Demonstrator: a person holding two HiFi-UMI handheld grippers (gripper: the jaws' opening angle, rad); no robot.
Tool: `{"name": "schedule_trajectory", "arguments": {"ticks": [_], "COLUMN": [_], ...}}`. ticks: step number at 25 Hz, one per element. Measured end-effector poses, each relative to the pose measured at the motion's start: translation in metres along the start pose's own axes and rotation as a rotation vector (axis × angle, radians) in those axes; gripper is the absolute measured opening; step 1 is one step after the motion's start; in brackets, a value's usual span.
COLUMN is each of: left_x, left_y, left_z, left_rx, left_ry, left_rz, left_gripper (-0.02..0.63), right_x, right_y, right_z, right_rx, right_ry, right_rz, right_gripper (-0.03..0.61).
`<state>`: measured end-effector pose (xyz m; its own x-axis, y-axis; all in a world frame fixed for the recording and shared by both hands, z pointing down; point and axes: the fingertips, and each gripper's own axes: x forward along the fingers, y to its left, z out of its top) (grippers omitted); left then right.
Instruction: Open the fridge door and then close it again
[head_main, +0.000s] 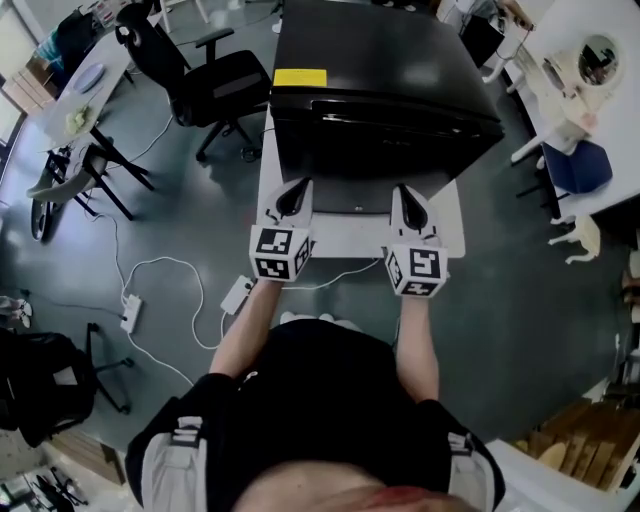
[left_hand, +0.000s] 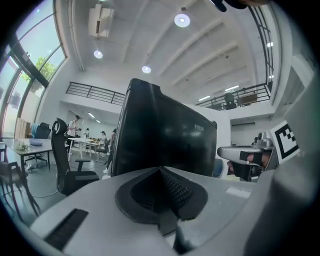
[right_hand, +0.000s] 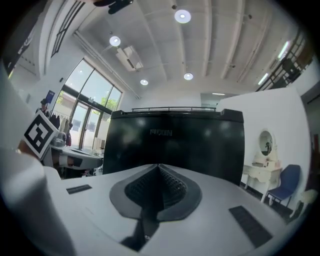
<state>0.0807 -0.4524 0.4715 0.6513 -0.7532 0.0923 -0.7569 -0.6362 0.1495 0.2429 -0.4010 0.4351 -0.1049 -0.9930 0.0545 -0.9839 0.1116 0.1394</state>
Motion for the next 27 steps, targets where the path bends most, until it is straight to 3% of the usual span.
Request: {"name": "schedule_trajectory", "arguments": {"ticks": [3, 27], "left_x": [-0.001, -0.011], "left_y": [-0.005, 0.002], "left_z": [0.0, -0.002], "left_rx": [-0.018, -0.001], "left_ry": [0.0, 0.009], "left_rz": [0.001, 0.032], "left_gripper": [-0.002, -0.002], "right_x": [-0.003, 0.0], "right_y": [-0.005, -0.005], "right_z": [-0.012, -0.019], "right_rx": [0.047, 0.076], "right_ry": [0.006, 0.012], "right_rz": [-0.006, 0.033], "right_gripper": [-0.006, -0.006]}}
